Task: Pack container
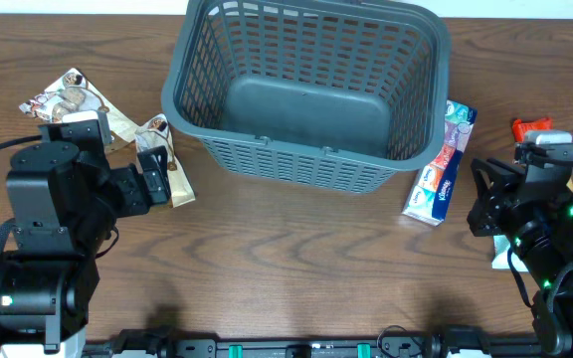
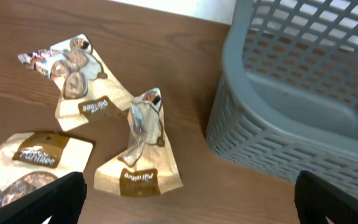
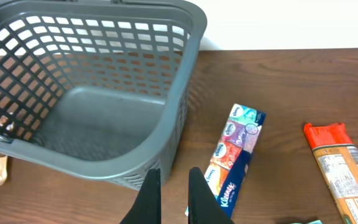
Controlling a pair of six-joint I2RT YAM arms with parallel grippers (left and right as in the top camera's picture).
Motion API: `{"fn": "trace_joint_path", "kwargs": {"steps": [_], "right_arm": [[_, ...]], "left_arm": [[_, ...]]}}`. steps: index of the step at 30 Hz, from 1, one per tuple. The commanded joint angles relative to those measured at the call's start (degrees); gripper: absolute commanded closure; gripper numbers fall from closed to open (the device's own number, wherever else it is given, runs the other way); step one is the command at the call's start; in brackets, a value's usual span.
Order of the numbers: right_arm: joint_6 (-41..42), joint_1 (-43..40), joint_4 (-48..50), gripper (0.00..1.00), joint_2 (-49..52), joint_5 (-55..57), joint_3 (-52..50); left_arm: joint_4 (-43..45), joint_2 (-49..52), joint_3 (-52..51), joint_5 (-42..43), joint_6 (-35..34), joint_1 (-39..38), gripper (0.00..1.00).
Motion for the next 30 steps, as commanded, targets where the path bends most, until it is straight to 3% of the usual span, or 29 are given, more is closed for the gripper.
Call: {"fn": "trace_joint_path", "kwargs": {"steps": [1, 3, 6, 13, 15, 22, 30], "right_arm": [[0.7, -0.4, 0.8, 0.99, 0.0, -2.4, 1.1], [1.1, -0.4, 1.2, 0.99, 0.0, -2.8, 1.1], [4.1, -0.4, 1.1, 0.98, 0.4, -2.7, 1.1], [7.9, -0.3, 0.4, 0.98, 3.5, -2.8, 1.1], [8.6, -0.3, 0.2, 0.98, 4.5, -2.8, 1.1], [9.2, -0.3, -0.3, 0.98, 6.8, -2.8, 1.1], [9.2, -0.2, -2.3, 0.99, 7.5, -2.8, 1.1]], "left_arm": [[-0.7, -0.1, 0.7, 0.4, 1.0, -0.2, 0.0], [-0.7, -0.1, 0.7, 0.4, 0.9, -0.2, 0.09], [-0.7, 0.0, 0.7, 0.4, 0.7, -0.2, 0.4], [-0.5, 1.0, 1.0, 0.4, -1.5, -0.2, 0.63], [-0.6, 1.7, 2.2, 0.4, -1.5, -0.3, 0.76], [-1.1, 6.1, 11.4, 0.4, -1.4, -4.5, 0.94], [-1.1, 15.5, 20.9, 0.3, -1.2, -13.4, 0.94]]}}
